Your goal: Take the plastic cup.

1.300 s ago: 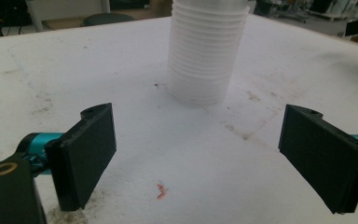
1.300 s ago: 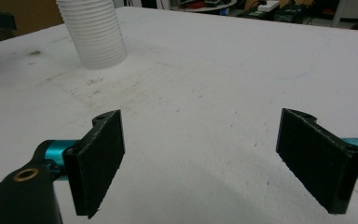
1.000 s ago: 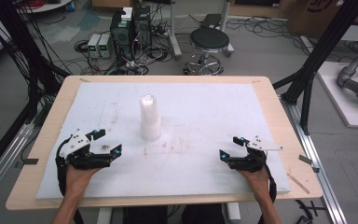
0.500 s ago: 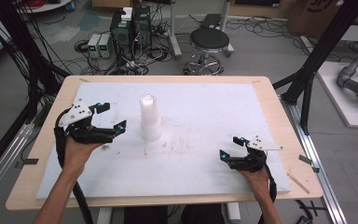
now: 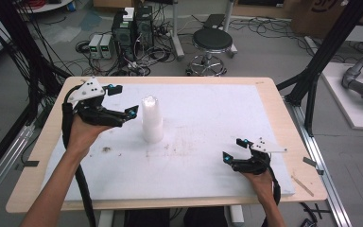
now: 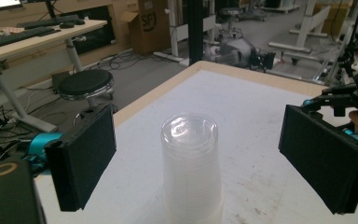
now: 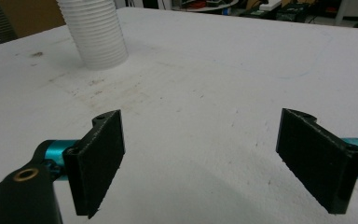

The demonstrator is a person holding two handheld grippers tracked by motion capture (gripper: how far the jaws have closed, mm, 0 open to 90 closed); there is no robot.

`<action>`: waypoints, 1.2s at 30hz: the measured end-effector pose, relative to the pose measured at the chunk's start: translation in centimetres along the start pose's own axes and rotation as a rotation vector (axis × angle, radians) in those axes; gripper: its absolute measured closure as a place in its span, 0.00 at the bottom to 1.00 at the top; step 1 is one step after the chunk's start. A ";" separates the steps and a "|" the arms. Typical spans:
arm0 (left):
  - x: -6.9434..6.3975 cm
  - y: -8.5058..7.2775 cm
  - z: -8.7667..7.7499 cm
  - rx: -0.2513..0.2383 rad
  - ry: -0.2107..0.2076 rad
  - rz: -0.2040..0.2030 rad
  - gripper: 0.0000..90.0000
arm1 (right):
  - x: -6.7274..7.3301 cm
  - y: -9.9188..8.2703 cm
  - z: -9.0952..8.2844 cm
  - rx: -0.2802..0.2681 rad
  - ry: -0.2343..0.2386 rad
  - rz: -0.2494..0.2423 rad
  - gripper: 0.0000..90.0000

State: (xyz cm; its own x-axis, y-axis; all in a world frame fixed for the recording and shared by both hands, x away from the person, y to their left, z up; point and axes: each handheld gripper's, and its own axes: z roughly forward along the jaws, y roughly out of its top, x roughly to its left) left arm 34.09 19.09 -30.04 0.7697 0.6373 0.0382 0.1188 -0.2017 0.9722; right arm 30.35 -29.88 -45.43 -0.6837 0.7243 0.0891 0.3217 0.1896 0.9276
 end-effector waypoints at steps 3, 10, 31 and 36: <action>0.2 0.9 1.0 0.020 -0.022 0.010 0.12 | 0.0 0.0 0.0 0.003 0.002 0.011 0.17; 0.7 1.3 3.4 0.097 -0.065 0.008 0.12 | 0.0 0.0 0.0 0.004 0.001 0.000 0.17; 1.3 0.7 9.9 0.449 -0.107 0.036 0.14 | 0.0 0.0 0.0 0.004 0.002 0.008 0.17; 1.3 0.2 10.4 0.488 -0.121 0.045 0.18 | 0.0 0.0 0.0 0.005 0.004 0.010 0.17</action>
State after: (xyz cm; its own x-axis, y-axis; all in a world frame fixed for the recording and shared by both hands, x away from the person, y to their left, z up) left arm 41.67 12.16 -32.23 0.8447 0.5348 0.0225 0.3407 -0.5695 0.7480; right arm 30.37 -29.91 -45.43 -0.6829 0.7237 0.0993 0.3316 0.1860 0.9249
